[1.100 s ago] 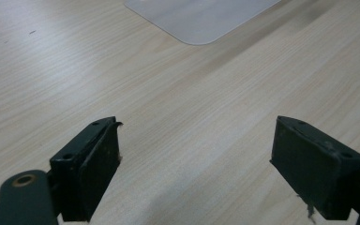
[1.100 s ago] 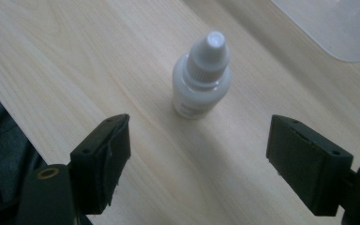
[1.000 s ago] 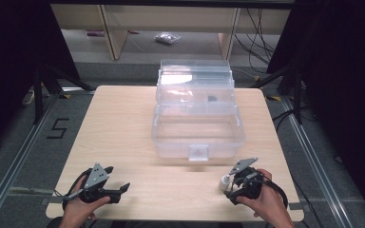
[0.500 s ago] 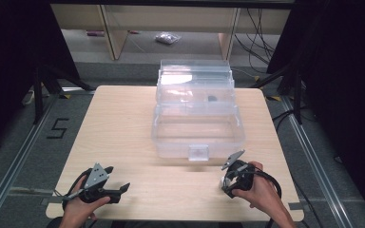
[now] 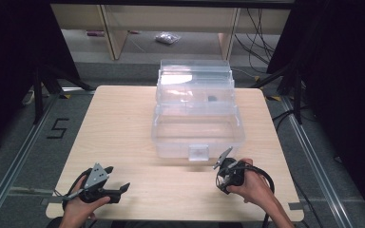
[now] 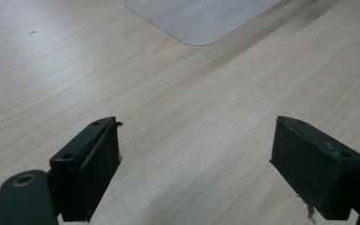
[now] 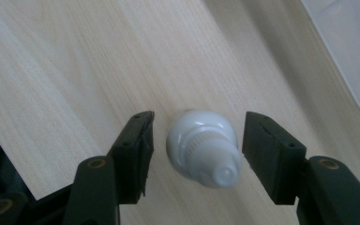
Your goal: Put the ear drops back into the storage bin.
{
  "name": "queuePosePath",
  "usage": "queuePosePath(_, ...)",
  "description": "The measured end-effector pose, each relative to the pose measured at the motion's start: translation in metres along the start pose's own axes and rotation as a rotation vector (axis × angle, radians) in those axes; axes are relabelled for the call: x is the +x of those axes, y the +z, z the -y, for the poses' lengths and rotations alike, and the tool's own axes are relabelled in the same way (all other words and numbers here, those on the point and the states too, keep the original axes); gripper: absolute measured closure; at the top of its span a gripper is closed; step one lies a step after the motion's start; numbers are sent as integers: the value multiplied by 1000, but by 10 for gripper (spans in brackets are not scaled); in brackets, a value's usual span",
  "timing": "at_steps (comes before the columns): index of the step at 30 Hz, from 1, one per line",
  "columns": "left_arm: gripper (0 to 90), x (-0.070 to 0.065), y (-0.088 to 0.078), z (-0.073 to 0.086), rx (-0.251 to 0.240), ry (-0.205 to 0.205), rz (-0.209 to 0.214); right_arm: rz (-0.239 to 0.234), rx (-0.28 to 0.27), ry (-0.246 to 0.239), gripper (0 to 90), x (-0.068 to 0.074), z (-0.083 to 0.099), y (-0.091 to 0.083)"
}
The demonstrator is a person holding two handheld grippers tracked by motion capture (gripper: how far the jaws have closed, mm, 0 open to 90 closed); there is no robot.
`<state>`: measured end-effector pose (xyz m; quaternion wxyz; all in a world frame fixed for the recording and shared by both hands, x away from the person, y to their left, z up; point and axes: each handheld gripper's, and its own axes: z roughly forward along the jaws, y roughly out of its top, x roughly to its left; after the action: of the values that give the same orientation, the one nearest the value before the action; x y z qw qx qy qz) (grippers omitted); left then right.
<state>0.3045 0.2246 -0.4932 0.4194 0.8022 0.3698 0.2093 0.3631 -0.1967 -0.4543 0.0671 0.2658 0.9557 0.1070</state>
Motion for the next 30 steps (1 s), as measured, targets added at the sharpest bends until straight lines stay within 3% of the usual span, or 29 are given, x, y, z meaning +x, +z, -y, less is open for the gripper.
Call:
queuePosePath(4,152,0,0,0,-4,-5,1,-12,34,4,491,0,-3,4)
queuePosePath(6,152,0,0,0,-4,-5,1,-19,36,-21,505,-2,-3,6)
queuePosePath(13,152,0,0,0,0,0,-1,-35,79,-6,554,-2,-5,8)
queuePosePath(15,152,0,0,0,-5,-5,0,-39,80,-26,572,-4,-6,9)
queuePosePath(19,152,0,1,0,-5,-5,2,-33,84,2,599,-2,-7,9)
queuePosePath(24,152,0,0,0,-5,-6,0,-46,98,-33,601,-3,-9,9)
queuePosePath(27,152,0,1,0,-5,-6,1,-37,84,-19,601,-2,-11,7)
queuePosePath(28,152,0,1,0,-5,-6,1,-18,95,7,601,0,-11,5)
queuePosePath(30,152,0,0,0,-5,-5,1,-18,93,-23,601,-2,-13,3)
